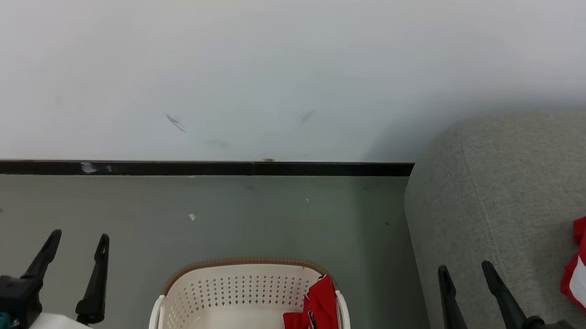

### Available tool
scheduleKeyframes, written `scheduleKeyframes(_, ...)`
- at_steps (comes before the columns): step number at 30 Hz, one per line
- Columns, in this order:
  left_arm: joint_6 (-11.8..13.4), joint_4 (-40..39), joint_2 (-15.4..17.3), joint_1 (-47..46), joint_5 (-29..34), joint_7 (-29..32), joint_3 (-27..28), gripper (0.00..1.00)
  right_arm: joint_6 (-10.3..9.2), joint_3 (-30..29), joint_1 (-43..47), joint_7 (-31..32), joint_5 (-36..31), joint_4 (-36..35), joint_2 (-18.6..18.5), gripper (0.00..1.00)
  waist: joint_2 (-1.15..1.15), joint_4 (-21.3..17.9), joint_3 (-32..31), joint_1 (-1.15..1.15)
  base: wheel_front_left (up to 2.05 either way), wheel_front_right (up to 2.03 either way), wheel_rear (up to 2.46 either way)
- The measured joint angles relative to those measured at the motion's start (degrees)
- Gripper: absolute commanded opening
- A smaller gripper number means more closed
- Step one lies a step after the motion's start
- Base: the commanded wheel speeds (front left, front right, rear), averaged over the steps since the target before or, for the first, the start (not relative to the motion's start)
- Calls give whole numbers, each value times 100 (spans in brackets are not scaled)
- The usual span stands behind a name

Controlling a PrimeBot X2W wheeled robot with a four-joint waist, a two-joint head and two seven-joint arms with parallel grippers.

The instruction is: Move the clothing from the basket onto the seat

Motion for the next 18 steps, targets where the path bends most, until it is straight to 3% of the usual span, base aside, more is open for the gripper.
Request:
scheduleKeyframes(8,-253,92,64,-673,146,365,-431,100,0,-162,-7,0,-21,-178,3,100,0,-23,236,0,0,0,0)
scheduleKeyframes(18,-608,482,-219,-1367,336,770,-1124,100,-3,-553,-7,-1,-30,-471,11,100,0,-118,604,0,0,0,0)
